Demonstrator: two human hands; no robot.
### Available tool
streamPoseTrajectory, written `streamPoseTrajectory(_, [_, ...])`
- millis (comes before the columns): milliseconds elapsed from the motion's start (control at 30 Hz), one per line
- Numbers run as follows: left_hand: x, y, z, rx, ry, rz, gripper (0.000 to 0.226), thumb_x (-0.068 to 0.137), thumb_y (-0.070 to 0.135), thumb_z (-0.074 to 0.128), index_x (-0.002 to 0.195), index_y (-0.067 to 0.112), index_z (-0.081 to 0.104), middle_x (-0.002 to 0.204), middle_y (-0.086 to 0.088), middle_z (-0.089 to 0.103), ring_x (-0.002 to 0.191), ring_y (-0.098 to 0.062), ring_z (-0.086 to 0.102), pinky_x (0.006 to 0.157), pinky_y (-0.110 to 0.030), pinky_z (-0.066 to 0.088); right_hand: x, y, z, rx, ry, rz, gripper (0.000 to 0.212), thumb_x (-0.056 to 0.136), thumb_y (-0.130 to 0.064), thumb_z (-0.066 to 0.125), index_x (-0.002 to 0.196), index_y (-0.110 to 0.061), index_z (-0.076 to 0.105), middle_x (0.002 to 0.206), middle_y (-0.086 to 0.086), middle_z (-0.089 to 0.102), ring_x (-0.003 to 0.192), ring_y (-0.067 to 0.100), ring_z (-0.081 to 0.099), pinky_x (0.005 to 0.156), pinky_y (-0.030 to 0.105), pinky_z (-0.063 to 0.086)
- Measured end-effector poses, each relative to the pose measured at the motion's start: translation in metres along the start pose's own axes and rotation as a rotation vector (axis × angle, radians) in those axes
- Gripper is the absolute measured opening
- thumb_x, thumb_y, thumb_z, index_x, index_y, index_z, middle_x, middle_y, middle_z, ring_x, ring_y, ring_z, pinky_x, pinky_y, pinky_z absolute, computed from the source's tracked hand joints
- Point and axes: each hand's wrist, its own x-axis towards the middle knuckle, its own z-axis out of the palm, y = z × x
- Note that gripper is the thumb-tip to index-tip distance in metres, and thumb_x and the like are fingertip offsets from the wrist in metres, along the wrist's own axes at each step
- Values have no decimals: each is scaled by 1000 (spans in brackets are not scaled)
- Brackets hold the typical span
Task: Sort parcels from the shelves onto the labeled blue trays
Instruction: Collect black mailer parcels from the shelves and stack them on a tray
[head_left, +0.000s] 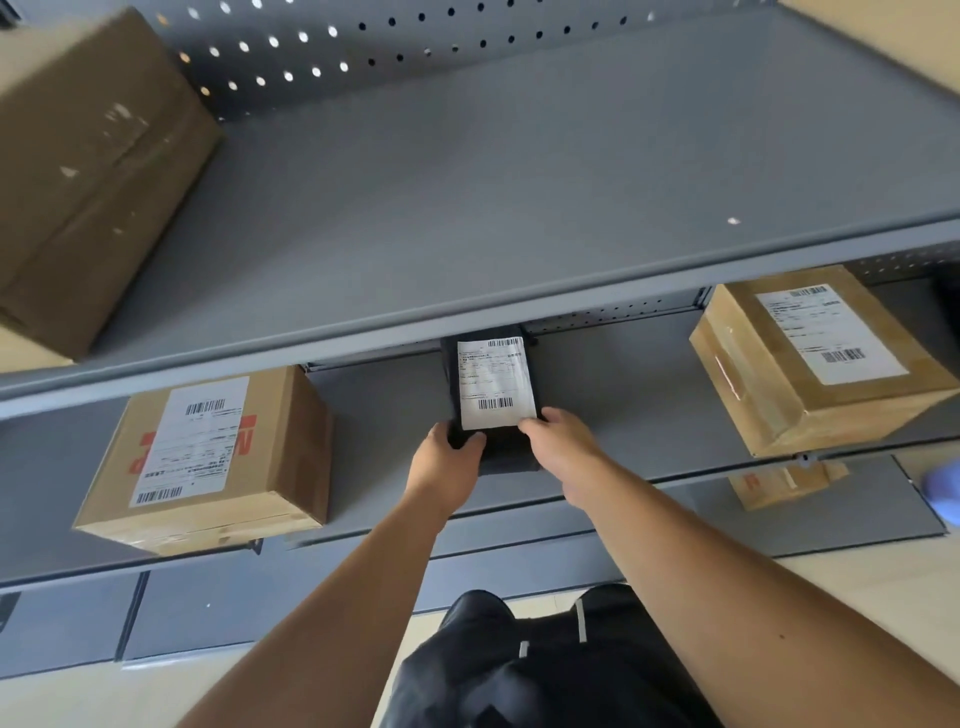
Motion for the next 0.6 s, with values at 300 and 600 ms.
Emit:
streamPoseTrajectory(300, [-46, 9, -20, -230, 32, -115, 25, 98, 30, 59, 122, 24, 60, 94, 3, 68, 79, -15, 63, 62, -25, 48, -44, -19, -11, 88, -20, 70, 7, 92, -18, 59, 99, -20, 61, 96, 2, 64, 80, 18, 56, 72, 33, 43])
streamPoseTrajectory(600, [-103, 16, -39, -487, 44, -248, 16, 93, 25, 67, 107, 29, 61, 101, 1, 72, 94, -22, 72, 92, -44, 61, -91, -24, -26, 136, -127, 139, 8, 91, -10, 63, 90, -18, 67, 97, 10, 73, 93, 28, 71, 89, 47, 60])
